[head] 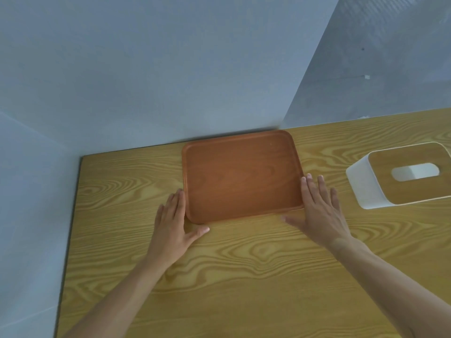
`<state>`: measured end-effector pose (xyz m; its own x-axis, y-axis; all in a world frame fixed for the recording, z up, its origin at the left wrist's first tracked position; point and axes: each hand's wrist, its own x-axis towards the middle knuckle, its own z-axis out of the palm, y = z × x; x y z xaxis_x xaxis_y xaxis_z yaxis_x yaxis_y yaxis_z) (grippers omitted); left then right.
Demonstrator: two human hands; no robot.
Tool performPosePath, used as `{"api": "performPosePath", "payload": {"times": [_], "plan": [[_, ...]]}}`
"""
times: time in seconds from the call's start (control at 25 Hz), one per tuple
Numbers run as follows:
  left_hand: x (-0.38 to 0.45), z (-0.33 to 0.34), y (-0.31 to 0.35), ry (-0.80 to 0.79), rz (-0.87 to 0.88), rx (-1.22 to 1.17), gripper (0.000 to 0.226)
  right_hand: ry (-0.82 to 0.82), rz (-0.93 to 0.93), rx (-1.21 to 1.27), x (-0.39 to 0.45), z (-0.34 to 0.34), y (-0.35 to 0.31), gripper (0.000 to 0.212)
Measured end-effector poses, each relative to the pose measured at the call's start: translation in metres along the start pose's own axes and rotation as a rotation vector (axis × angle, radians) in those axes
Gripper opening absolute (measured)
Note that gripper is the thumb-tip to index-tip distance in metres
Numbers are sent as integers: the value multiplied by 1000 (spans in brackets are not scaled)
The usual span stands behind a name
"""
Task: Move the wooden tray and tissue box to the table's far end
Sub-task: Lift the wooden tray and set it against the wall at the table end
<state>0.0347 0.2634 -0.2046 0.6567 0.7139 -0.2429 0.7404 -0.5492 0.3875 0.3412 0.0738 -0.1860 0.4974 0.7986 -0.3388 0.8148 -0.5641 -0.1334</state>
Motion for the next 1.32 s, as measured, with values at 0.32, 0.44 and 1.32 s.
{"api": "performPosePath", "payload": {"times": [0.32,0.44,1.32], "plan": [[8,-2,9,49,-51,-54,111,48,13,93,5,2,0,116],[10,-2,12,67,-67,-62,111,35,14,106,11,0,3,117],[25,-9,17,47,-99,-32,109,18,62,202,22,-7,4,117]]}}
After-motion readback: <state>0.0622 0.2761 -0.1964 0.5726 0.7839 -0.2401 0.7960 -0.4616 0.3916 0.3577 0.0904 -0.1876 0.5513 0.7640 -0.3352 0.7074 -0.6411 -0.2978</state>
